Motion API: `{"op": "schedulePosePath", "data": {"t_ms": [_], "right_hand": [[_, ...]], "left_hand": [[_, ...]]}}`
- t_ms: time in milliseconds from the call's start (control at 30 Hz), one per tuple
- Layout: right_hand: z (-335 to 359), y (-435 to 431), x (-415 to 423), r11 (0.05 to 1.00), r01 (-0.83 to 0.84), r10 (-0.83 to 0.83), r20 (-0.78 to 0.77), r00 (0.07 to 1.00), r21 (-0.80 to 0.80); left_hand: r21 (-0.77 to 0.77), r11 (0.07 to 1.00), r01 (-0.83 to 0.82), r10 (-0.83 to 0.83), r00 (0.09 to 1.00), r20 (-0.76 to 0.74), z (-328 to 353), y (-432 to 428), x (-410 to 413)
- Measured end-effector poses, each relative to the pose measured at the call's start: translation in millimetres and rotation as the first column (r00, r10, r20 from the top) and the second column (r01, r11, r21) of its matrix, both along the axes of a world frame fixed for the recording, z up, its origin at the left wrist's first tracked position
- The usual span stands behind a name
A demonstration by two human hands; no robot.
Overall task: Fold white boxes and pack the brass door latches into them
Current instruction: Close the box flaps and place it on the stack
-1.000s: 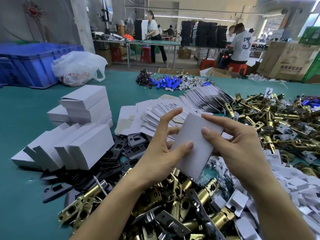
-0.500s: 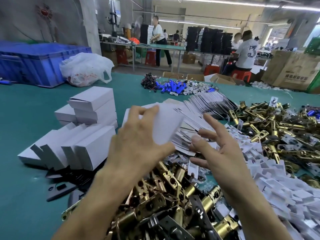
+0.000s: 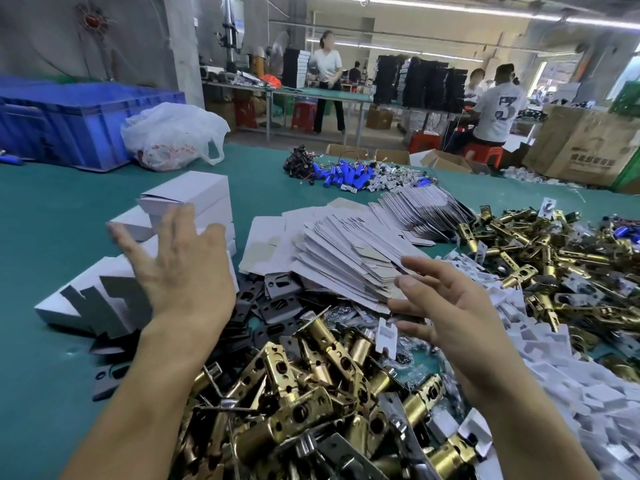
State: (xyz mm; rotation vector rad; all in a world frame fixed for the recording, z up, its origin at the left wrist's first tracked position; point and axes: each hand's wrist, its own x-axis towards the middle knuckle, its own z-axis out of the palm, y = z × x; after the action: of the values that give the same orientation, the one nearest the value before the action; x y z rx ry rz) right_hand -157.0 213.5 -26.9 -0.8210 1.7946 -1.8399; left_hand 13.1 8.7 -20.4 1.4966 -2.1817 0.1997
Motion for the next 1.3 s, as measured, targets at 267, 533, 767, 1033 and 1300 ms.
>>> {"op": "schedulePosePath", "data": {"t_ms": [267,533,767,1033,1300], "right_hand": [[-19,-4,-3,0.915,0.090,0.052,-0.336,0.940,0.394],[-5,-65,-32,0.824,0.254,0.114,-0.588,0.801,0.506],[-21,-120,-57,0.778,0.290,0.138,-0.601,0.787,0.558],[-21,-136,-69,0.661,0.474,0.176,-0.734,0.656,0.582],[-10,-124,-65,0.648,0.567,0.310,-0.856,0.413,0.508]], "left_hand": [[0.172,0.950,0.262,-0.239,0.960,-0.145,-11,3,-15],[0.124,0.981,0.150,-0.114,0.959,-0.261,-23,-21,-2],[0.134,0.989,0.058,-0.045,0.994,-0.097,-27,-26,-1],[0.250,0.856,0.452,-0.310,0.837,-0.451,-25,-12,-16],[0.446,0.827,0.344,-0.144,0.895,-0.422,-41,-17,-22]]}}
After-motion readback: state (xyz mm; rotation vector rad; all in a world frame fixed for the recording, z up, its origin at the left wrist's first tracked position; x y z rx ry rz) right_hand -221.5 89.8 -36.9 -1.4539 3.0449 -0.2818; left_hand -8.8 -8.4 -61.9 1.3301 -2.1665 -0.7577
